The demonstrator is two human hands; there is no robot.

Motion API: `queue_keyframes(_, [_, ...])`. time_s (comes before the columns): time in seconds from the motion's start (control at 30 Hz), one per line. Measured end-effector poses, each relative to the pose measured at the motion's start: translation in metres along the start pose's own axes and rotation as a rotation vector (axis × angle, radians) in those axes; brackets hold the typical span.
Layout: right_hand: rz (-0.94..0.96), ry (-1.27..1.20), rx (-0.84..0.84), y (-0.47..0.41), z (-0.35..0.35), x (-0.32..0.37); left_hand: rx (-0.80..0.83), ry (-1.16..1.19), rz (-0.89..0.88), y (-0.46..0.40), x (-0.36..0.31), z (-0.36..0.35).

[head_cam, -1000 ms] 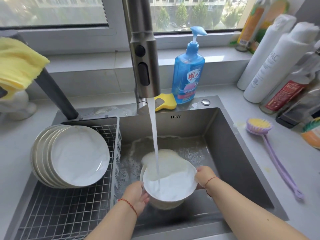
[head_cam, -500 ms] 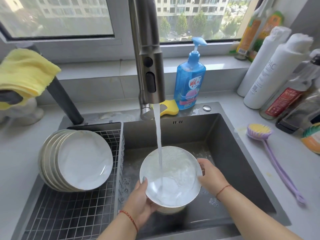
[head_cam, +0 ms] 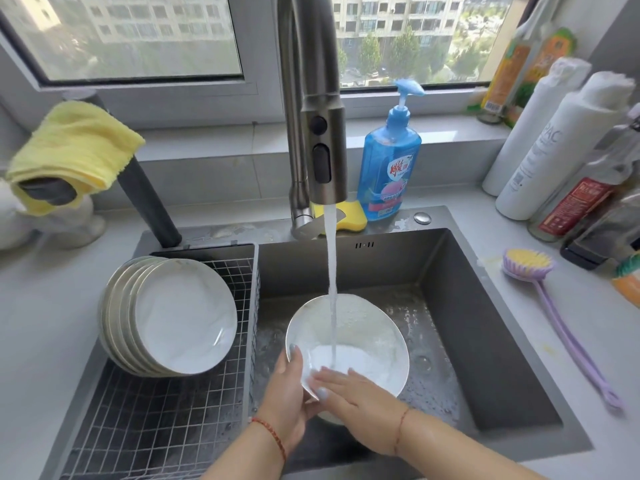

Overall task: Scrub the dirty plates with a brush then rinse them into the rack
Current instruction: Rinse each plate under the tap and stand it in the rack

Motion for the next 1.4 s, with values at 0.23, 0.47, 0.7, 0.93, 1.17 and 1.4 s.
queue_keyframes(0.23, [-0.080,0.114,-0.087,-0.048,0.029,-0.019,0.047,-0.161,-0.007,0.005,-0.002,-0.002])
queue_keyframes(0.47, [-0.306,0.554,-0.106,-0.025,0.045,-0.054,-0.001,-0.159,-0.069,0.011,-0.013,0.000])
queue_keyframes(0.7, [-0.275,0.541,0.182,0.016,0.028,-0.010,0.016,-0.166,-0.101,0.014,-0.017,-0.002])
queue_keyframes(0.93, [-0.006,-0.026,0.030,0.008,-0.002,0.018,0.015,-0.171,-0.112,0.020,-0.021,-0.006])
queue_keyframes(1.17, [-0.066,0.242,-0.168,-0.037,0.025,-0.008,0.010,-0.184,-0.091,0.023,-0.012,-0.013])
queue_keyframes(1.4, [-0.127,0.336,-0.094,0.005,0.043,-0.036,-0.114,-0.136,-0.076,0.014,-0.023,-0.008])
Point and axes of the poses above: each hand's wrist, its own y-axis away from the middle knuckle, its own z-axis out of the back of the hand, x = y × z, the point moved 2 cm from there along -y, towards the middle knuckle, and after that the axes turned 1 degree about -x, right-handed, at the moved point
